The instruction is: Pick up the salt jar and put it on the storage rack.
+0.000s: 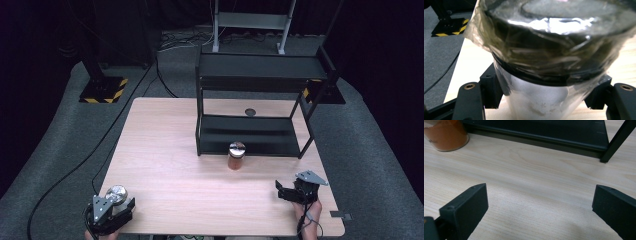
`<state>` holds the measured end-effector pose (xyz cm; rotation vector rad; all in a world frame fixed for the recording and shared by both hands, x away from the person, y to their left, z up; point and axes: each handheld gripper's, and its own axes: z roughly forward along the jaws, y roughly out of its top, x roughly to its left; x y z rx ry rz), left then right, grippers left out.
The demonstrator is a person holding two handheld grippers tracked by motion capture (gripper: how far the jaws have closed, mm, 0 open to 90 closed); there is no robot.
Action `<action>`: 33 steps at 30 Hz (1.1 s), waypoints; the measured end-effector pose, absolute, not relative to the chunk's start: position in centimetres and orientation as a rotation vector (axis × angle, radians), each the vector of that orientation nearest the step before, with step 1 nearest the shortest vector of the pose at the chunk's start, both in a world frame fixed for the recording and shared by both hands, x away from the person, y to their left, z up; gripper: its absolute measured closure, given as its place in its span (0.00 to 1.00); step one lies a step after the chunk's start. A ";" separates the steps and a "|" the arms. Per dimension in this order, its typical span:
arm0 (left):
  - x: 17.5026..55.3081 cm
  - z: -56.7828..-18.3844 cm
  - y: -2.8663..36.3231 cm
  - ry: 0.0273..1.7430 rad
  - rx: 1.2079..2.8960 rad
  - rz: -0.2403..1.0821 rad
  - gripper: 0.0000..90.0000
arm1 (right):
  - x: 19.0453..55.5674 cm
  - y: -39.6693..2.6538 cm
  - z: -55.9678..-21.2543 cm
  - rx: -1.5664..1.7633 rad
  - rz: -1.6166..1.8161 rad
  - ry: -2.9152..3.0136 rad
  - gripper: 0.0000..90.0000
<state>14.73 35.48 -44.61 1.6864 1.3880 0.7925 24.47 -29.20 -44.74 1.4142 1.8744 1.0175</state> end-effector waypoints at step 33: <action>19.8 -37.3 33.3 1.170 1.865 0.658 0.34 | 24.4 -29.2 -44.8 1.406 1.017 1.878 0.00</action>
